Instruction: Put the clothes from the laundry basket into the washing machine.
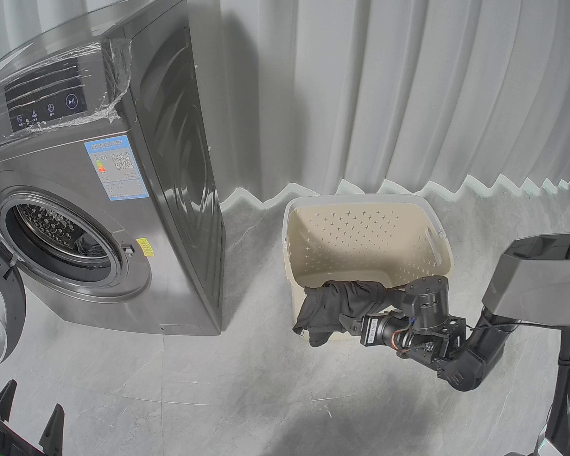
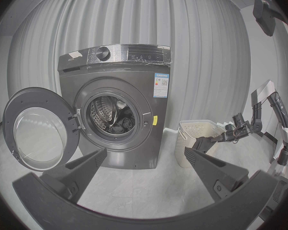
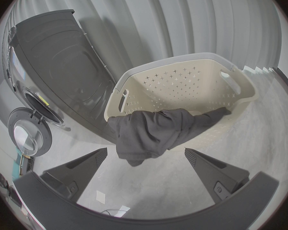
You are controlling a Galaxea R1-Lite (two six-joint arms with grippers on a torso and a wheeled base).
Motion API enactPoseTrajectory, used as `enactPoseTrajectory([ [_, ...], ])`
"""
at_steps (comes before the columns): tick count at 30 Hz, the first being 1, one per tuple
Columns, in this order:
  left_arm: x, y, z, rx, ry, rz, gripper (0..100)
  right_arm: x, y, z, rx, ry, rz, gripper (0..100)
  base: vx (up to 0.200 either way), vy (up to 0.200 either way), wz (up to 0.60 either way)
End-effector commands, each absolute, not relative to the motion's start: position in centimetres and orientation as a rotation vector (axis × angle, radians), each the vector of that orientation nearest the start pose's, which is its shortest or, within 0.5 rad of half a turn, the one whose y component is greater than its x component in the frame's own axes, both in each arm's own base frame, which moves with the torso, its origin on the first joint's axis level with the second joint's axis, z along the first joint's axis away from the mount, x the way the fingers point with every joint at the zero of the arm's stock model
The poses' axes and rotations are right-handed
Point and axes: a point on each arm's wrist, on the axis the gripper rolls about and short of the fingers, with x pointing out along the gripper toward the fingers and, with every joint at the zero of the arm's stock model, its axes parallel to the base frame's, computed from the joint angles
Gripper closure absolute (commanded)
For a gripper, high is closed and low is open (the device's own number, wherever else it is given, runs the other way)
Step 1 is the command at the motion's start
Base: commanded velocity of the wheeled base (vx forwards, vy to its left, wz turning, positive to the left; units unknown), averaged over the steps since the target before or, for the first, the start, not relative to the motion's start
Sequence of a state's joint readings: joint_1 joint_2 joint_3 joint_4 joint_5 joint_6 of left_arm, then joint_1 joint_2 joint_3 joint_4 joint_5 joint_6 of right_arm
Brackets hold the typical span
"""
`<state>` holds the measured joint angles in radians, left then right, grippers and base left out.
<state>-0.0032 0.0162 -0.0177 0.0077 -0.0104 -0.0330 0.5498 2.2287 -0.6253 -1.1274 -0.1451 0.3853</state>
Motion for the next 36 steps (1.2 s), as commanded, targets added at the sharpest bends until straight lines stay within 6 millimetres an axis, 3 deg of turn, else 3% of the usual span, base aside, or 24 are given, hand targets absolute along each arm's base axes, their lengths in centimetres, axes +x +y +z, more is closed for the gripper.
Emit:
enactPoseTrajectory([
  [1,-2.3,0.0,7.6,-0.034,0.005,-0.014,0,31.9,19.0,-1.8,0.216,0.538,0.285,0,0.0,0.0,0.0],
  [14,-2.3,0.0,7.6,-0.034,0.005,-0.014,0,33.9,20.6,-2.0,0.223,0.513,0.286,0,0.0,0.0,0.0],
  [30,-2.3,0.0,7.6,-0.037,0.005,-0.014,0,35.0,21.4,-2.6,0.244,0.471,0.3,0,0.0,0.0,0.0],
  [36,-2.3,0.0,7.6,-0.037,0.005,-0.012,0,35.4,21.6,-3.7,0.258,0.448,0.3,0,0.0,0.0,0.0],
])
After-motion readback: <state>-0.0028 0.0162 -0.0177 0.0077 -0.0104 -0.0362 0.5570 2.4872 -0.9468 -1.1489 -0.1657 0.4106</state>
